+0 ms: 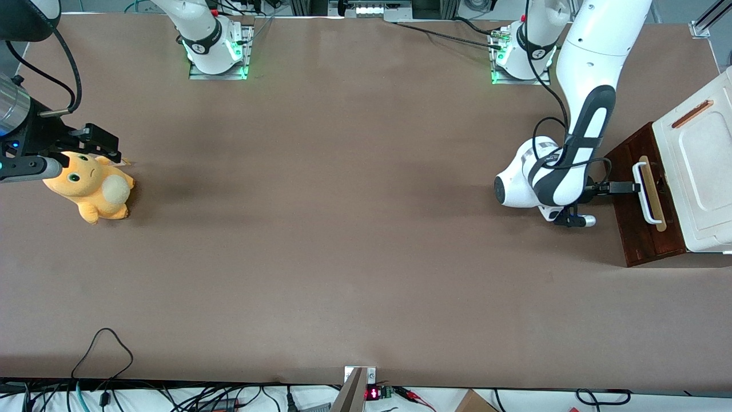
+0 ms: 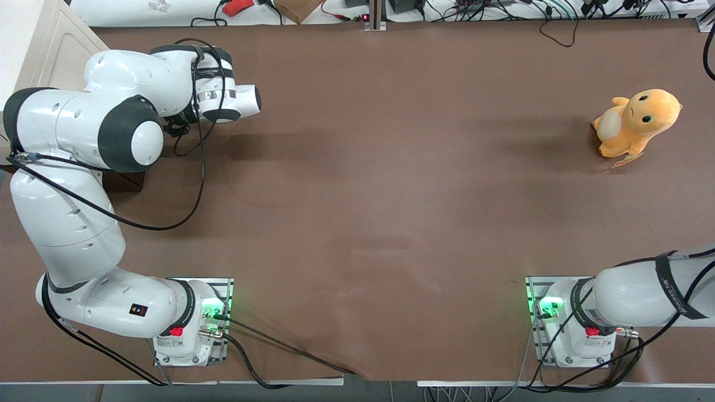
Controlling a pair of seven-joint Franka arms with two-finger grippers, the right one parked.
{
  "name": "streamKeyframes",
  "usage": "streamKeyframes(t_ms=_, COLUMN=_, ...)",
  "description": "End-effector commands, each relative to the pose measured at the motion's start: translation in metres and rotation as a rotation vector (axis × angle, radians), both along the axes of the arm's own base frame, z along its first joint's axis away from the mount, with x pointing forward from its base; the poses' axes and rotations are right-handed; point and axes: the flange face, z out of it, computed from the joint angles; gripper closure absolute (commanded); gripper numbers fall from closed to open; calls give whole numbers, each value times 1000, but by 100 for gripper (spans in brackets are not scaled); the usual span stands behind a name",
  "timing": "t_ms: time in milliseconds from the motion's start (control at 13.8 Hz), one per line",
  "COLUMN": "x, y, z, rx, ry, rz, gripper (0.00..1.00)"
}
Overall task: Open lower drawer with left arm only
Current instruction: 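Lower the open left gripper toward the white drawer handle, then position the left gripper fingers around the white handle bar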
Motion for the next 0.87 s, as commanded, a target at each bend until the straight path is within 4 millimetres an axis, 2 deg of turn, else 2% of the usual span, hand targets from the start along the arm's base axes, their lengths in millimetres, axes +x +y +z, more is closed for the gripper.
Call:
streamKeyframes(t_ms=0, x=5, y=7, z=2, rx=39, ry=-9, rz=-19, gripper=0)
streamKeyframes(t_ms=218, x=8, y=16, z=4, rx=54, ry=-8, rz=-25, gripper=0)
streamKeyframes(t_ms=653, x=7, y=19, z=6, rx=73, ry=-30, rz=-10, gripper=0)
streamKeyframes(t_ms=799, x=6, y=21, z=1, rx=95, ry=-27, rz=-22, gripper=0)
